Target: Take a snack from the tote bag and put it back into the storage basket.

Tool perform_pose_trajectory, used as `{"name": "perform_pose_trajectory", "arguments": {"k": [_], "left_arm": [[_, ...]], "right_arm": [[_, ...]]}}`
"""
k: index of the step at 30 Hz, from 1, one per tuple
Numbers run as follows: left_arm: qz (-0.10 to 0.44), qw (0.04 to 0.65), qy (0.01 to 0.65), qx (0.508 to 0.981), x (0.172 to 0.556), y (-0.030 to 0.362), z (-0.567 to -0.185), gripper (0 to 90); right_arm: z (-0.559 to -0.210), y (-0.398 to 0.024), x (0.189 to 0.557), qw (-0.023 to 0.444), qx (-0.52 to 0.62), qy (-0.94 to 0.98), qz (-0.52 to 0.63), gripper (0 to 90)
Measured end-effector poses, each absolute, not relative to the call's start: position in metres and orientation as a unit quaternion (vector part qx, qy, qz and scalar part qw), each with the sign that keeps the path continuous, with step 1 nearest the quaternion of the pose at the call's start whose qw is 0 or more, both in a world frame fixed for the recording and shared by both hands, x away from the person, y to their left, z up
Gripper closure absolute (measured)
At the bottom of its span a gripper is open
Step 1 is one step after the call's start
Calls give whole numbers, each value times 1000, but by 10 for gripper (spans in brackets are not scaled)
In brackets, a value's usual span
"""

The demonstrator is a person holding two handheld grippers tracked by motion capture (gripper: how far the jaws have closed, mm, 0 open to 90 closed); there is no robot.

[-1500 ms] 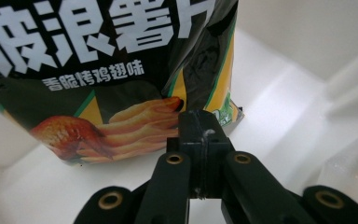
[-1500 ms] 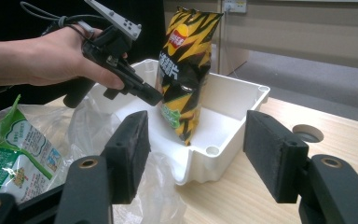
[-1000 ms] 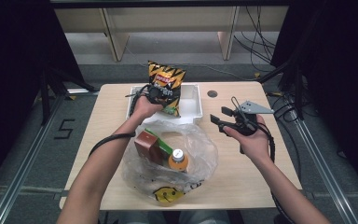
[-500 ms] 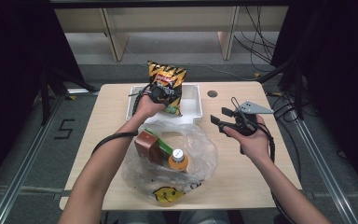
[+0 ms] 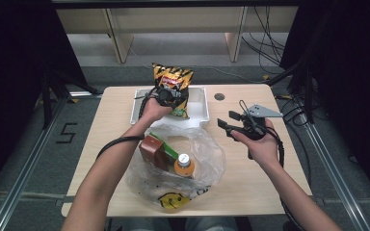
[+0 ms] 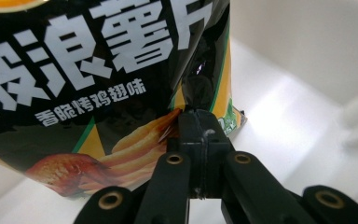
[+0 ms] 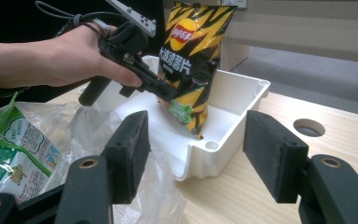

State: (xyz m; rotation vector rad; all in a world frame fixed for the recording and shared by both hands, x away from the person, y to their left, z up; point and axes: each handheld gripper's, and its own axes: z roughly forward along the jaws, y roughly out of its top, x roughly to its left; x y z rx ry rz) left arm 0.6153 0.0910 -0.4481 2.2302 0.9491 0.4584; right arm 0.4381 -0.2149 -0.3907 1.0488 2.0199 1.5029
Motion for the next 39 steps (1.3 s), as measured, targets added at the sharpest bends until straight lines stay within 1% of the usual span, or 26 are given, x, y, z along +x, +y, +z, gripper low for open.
{"name": "perform_pose_trajectory", "arguments": {"k": [5, 21, 23, 29, 30, 33, 37, 39], "left_arm": [[176, 333, 364, 852, 616, 88, -449, 894], [176, 334, 365, 851, 618, 85, -449, 894], [178, 330, 361, 854, 618, 84, -449, 894], [177, 330, 359, 855, 619, 83, -449, 893], [178, 330, 359, 854, 619, 82, -449, 893], [179, 330, 359, 854, 619, 82, -449, 893], [180, 332, 358, 854, 618, 82, -448, 869], [179, 337, 360, 851, 615, 84, -447, 845]], "right_arm": [[-391, -216, 439, 213, 377, 721, 541, 413], [-391, -217, 439, 208, 381, 722, 539, 413], [-392, -216, 438, 216, 388, 714, 542, 413], [-391, -217, 438, 201, 387, 721, 538, 413], [-392, -217, 439, 207, 383, 722, 538, 413], [-392, -217, 439, 204, 385, 722, 538, 413], [-393, -219, 440, 210, 377, 724, 538, 413], [-393, -218, 439, 205, 381, 724, 538, 413]]}}
